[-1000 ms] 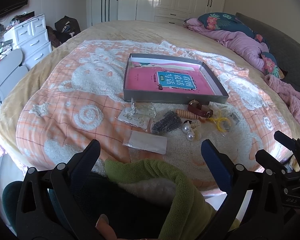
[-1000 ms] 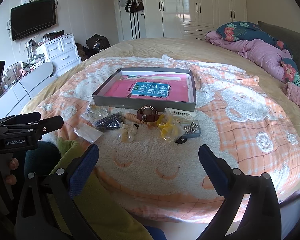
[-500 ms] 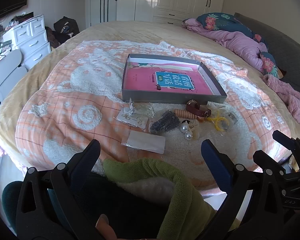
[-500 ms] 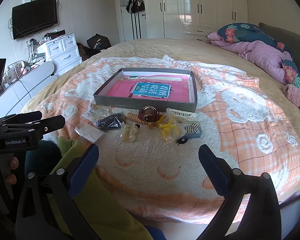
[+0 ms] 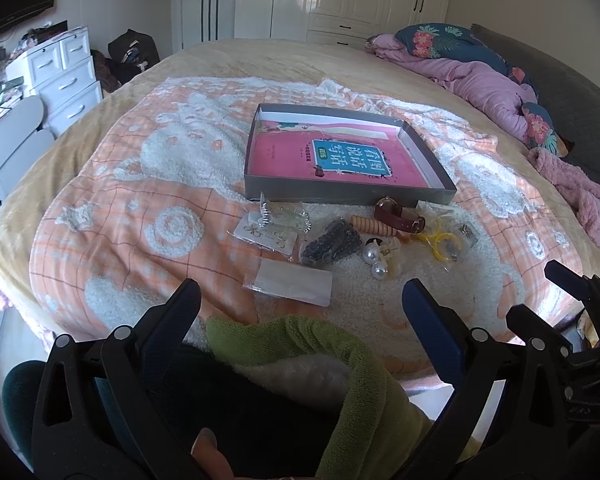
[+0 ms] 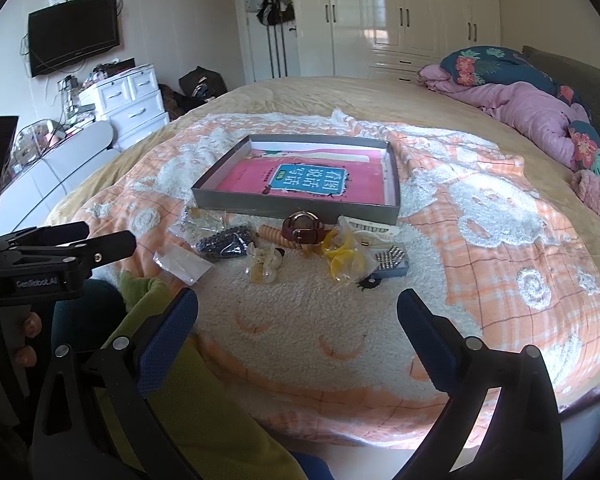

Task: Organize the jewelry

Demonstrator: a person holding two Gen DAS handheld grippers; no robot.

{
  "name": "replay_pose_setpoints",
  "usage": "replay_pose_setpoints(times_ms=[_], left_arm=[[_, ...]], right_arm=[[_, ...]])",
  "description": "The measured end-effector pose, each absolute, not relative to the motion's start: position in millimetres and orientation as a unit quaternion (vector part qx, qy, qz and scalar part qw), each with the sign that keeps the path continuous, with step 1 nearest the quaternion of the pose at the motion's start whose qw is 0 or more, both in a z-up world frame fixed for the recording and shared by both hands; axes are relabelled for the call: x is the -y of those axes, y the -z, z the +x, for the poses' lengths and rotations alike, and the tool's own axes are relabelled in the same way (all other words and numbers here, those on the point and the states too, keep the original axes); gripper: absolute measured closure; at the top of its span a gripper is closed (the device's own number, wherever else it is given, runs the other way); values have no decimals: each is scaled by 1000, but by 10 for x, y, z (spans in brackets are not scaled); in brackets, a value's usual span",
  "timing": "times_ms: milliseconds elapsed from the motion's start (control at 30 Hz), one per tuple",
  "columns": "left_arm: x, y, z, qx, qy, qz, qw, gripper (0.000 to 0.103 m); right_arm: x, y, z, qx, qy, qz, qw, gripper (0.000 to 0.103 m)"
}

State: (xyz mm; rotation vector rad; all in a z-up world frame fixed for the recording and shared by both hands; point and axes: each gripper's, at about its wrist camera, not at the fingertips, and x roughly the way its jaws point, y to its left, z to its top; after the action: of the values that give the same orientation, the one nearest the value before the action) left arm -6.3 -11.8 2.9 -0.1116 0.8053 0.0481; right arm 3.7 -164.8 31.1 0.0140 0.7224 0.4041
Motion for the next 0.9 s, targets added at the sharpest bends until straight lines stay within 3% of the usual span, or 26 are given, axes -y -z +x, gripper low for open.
replay_pose_setpoints(times_ms=[900], left_arm=[[-347,389,344,-451,-27,-86,888,8]], right_arm=[[2176,-92,701,-357,-136,28,924,4]])
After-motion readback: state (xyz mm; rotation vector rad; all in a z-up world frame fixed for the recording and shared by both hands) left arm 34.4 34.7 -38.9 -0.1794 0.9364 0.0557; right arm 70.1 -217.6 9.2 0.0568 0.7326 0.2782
